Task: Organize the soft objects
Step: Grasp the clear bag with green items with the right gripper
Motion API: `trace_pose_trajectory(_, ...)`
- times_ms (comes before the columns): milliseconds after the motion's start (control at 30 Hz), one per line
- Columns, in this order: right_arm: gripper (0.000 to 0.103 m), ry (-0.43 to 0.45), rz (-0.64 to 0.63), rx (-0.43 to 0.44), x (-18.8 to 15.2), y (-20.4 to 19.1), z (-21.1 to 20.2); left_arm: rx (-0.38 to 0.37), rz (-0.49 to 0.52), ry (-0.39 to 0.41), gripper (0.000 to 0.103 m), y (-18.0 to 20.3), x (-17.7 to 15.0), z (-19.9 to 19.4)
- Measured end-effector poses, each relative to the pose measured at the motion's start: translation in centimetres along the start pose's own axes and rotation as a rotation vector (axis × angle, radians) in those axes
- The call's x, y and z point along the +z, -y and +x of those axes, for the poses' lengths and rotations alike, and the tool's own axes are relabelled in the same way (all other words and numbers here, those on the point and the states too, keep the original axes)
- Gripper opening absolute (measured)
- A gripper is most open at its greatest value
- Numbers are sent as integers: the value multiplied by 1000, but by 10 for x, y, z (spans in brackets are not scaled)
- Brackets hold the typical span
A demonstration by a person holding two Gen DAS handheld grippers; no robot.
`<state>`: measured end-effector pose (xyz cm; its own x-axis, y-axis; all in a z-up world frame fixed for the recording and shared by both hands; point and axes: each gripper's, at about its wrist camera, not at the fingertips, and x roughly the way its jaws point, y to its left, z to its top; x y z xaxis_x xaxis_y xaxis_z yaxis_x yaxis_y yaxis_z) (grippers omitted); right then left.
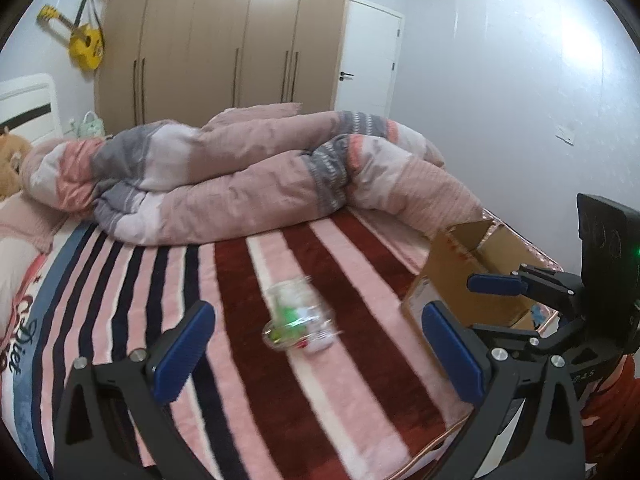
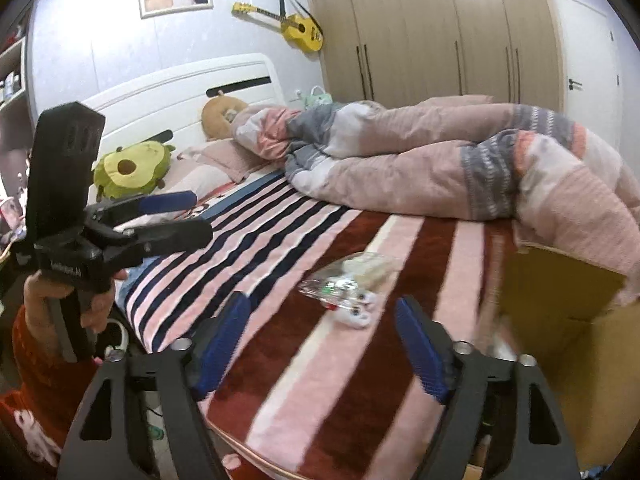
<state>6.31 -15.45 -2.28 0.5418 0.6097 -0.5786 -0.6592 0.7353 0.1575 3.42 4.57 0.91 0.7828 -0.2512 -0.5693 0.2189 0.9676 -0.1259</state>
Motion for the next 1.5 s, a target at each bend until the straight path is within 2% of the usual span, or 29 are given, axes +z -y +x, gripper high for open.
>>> trace_pose_trajectory(233,79,-96,25,-20,8,-15,72,-1,-54,-30,103,-51,-22,16)
trace_pose_trajectory(400,79,-156,84,-95,7,-1,132,-13,-91,-40,103,-79,-36,32)
trace_pose_trajectory(567,79,-161,139,-142,3,21,174,-42,-115,-53,103,-94,-47,51)
trace_pose_trajectory(633,77,-158,165,-134,1,29,186,-54,-124,-60,103,-98,-49,60)
trace_pose_trajectory(733,62,-163,171,-142,-1,36,199,-64,-131,-73,103,-100,-52,71)
trace_pose_trajectory(800,41,-168,186,-137,-5,40,204,-67,-145,-82,103,-101,-54,76)
trace_pose_trajectory(833,35,-170,190,-137,-6,40,204,-70,-149,-84,103,-101,-55,77)
trace_pose_trajectory(867,22,-168,187,-132,-8,40,202,-73,-150,-83,103,-100,-55,76)
trace_pose_trajectory(1000,13,-136,136,-97,-16,28,179,-69,-142,-77,103,-96,-55,70)
trace_pose_trajectory(1133,13,-144,66,56,-33,1,144,-65,-139,-66,103,-91,-55,58)
trace_pose_trajectory(1200,13,-188,30,102,-43,-9,136,-62,-138,-59,103,-89,-56,52)
trace_pose_trajectory(1267,13,-270,15,136,-58,-14,134,-65,-137,-54,103,-87,-58,47)
trace_pose_trajectory(1333,17,-322,-20,102,-70,-13,135,-65,-137,-55,103,-85,-59,44)
trace_pose_trajectory(1400,34,-341,-40,11,-76,-9,135,-65,-134,-61,103,-83,-62,44)
trace_pose_trajectory(1433,38,-340,-31,-21,-77,-7,134,-63,-132,-65,103,-83,-64,44)
trace_pose_trajectory(1500,53,-325,9,-78,-75,0,131,-60,-135,-77,103,-84,-67,47)
